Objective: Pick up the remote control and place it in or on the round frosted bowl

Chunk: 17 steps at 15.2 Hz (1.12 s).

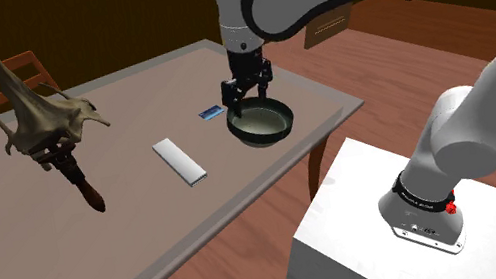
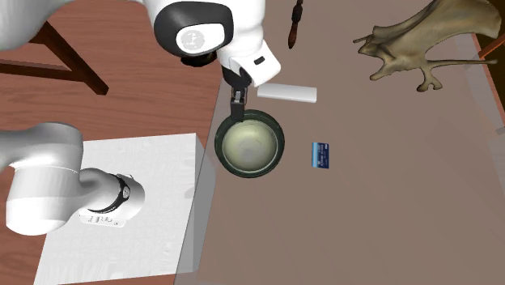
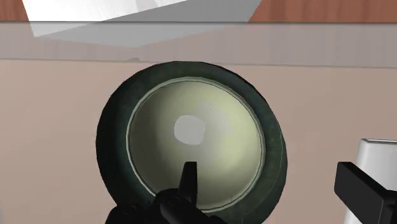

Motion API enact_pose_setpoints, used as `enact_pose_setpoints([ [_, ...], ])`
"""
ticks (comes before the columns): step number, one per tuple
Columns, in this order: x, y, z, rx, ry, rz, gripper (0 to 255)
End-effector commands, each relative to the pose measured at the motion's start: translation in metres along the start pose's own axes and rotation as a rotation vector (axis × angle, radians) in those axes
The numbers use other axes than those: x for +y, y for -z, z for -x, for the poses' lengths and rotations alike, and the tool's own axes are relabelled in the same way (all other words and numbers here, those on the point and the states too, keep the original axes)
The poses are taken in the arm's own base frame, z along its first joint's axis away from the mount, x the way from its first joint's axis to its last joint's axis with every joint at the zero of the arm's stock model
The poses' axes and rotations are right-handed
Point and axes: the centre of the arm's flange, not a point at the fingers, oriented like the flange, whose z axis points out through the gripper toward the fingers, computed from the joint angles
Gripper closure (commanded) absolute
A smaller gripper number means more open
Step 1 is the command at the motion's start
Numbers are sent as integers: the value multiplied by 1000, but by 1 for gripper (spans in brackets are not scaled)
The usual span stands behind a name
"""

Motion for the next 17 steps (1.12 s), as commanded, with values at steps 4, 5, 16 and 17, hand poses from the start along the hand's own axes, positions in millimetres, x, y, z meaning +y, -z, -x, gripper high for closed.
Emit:
enact_pose_setpoints([
  [4,-45,-29,-37,1,-14,-14,0],
  [5,-54,-34,-44,1,-17,-16,0],
  [16,-154,-92,-126,2,-46,-44,0],
  [17,-163,-97,-134,2,-49,-47,0],
])
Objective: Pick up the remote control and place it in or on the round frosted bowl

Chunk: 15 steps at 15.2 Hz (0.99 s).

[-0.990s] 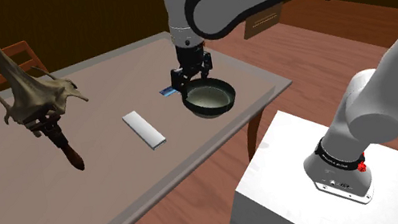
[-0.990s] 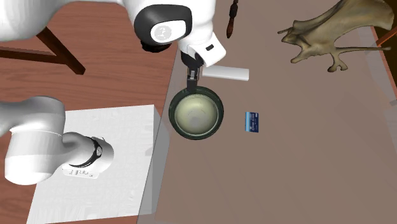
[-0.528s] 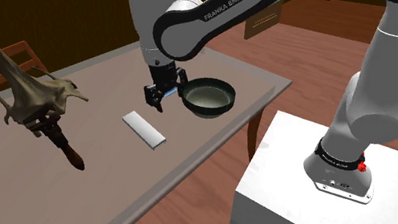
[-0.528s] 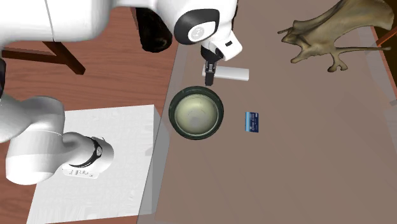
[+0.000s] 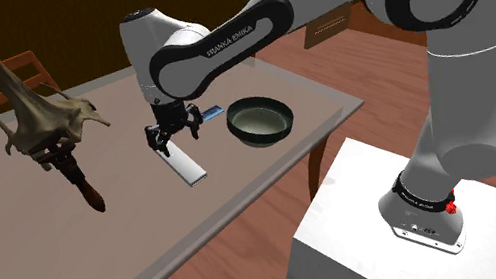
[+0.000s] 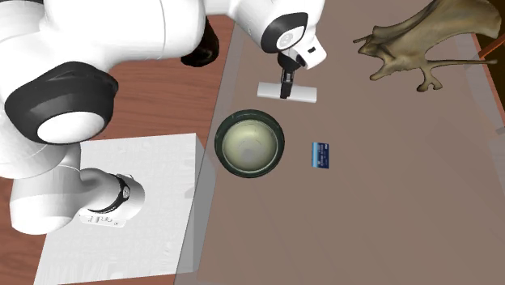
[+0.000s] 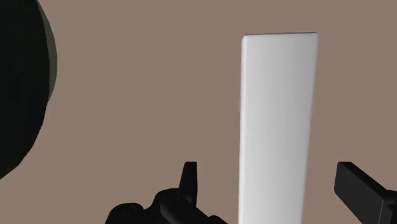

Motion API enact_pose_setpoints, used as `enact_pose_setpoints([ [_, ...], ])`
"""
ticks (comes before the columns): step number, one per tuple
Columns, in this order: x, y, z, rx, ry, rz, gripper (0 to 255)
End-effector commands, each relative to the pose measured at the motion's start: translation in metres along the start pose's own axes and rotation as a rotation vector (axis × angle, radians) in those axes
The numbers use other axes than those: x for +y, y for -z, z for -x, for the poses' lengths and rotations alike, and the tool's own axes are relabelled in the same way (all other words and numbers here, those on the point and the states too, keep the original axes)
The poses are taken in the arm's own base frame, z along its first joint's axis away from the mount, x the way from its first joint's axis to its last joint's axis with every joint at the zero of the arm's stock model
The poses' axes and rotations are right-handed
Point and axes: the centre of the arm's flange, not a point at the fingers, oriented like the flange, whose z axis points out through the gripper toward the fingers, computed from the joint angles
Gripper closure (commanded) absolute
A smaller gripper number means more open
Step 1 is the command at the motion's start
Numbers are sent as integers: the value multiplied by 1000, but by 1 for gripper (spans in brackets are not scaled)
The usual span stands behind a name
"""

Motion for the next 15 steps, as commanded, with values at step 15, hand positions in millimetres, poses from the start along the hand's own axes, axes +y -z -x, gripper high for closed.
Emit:
enact_pose_setpoints([
  [15,-18,-51,-15,1,-6,-5,0],
])
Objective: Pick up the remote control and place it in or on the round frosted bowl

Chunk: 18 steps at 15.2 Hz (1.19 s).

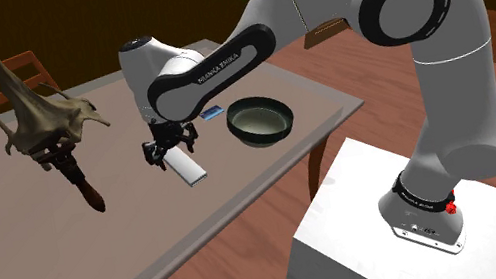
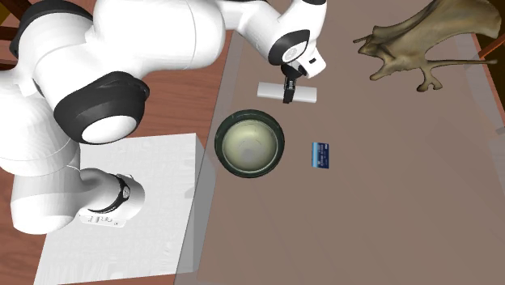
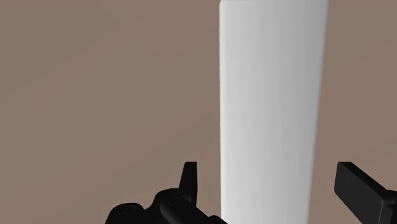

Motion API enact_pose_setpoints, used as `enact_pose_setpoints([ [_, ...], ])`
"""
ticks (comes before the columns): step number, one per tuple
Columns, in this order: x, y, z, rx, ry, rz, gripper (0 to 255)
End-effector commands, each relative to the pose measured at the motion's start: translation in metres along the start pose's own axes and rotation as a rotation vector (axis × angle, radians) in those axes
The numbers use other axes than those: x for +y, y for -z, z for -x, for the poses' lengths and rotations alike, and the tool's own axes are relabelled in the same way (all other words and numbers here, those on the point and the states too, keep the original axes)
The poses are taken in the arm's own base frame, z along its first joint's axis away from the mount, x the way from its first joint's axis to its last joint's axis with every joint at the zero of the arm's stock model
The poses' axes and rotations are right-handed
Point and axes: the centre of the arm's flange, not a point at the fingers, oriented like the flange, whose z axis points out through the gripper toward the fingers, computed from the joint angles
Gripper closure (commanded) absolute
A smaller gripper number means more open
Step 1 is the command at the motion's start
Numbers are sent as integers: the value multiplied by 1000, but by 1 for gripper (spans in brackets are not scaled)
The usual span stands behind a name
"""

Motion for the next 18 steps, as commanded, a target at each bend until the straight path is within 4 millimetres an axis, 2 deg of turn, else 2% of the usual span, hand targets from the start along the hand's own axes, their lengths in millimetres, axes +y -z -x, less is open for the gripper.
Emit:
enact_pose_setpoints([
  [1,0,0,0,0,0,0,0],
  [2,0,0,0,0,0,0,0],
  [3,0,0,0,0,0,0,255],
  [12,0,0,0,0,0,0,255],
  [18,0,32,1,0,0,0,255],
])
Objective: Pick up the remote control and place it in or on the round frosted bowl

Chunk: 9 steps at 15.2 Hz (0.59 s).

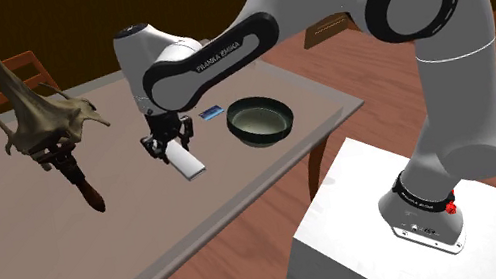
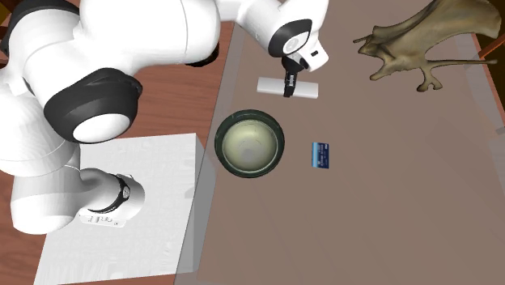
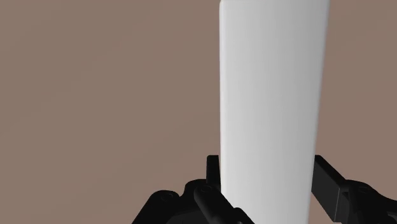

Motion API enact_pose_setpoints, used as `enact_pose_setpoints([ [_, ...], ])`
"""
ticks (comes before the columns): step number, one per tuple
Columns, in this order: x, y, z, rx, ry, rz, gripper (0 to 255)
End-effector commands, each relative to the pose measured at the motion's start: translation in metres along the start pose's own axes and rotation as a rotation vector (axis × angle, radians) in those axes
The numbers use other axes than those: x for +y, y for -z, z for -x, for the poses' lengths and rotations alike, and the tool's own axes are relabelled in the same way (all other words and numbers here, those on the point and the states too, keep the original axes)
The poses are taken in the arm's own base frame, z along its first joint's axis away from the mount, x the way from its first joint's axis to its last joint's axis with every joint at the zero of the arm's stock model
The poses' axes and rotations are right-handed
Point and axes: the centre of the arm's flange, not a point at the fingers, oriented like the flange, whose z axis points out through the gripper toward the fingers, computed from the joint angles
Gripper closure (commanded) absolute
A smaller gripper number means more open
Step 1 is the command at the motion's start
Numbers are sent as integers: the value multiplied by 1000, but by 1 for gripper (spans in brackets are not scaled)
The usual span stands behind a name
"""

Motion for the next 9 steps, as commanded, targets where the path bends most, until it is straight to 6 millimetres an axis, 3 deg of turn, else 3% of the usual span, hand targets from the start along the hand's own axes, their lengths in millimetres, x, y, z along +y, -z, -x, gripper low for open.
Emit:
enact_pose_setpoints([
  [1,0,11,-1,0,0,0,255],
  [9,1,53,0,0,0,0,255],
])
